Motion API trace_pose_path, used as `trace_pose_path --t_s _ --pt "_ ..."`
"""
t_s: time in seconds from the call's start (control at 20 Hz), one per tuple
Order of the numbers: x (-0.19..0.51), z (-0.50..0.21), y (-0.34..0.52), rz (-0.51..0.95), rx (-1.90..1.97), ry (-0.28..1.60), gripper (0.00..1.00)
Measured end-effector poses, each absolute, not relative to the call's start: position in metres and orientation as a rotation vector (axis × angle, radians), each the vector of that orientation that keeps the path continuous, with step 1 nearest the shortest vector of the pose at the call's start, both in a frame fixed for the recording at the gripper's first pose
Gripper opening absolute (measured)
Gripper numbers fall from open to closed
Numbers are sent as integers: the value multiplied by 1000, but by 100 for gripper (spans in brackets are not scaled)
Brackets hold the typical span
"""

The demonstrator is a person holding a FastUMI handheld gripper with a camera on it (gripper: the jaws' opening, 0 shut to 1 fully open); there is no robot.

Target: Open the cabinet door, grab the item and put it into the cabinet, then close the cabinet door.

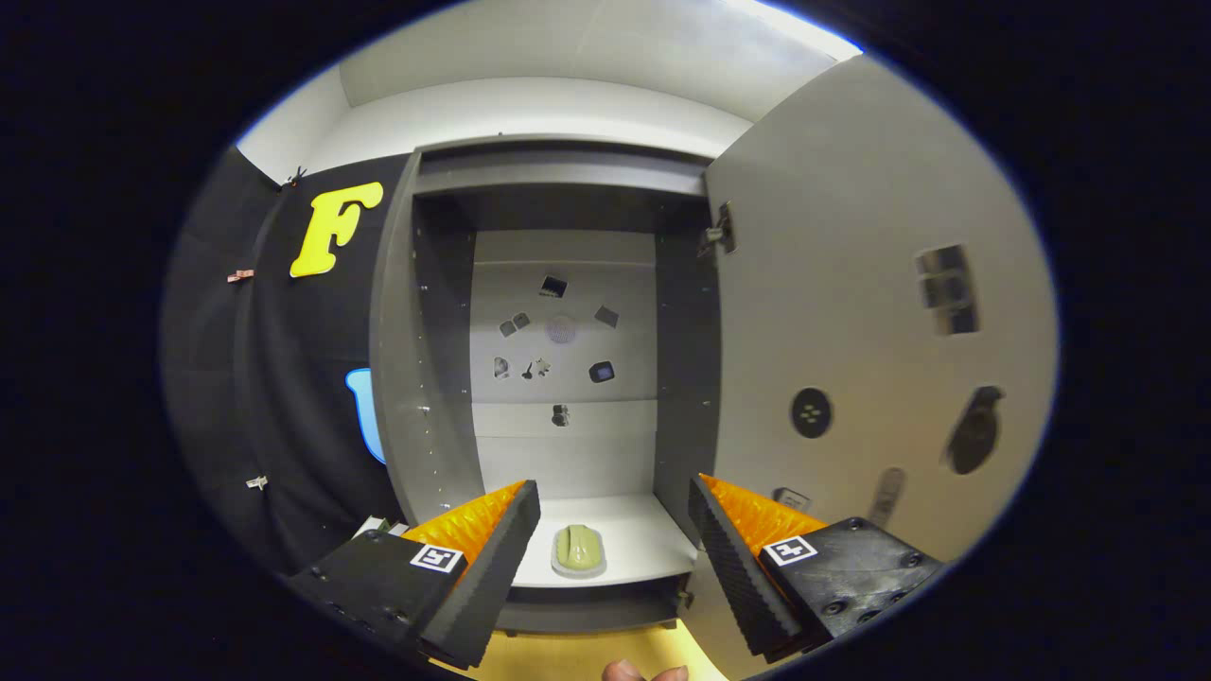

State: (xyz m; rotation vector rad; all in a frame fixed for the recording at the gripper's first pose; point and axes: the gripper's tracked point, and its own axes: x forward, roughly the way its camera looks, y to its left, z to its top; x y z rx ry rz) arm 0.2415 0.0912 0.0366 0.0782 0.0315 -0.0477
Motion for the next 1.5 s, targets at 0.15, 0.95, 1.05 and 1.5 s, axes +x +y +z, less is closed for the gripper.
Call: trace_pose_path --t_s 0.15,0.95,1.05,1.5 --pt "189 50 75 -44 78 6 99" --pt "45 80 -97 -224 72 2 97" --pt "46 74 -132 -300 68 2 97" --pt "87 -17 -209 -421 -2 180 98"
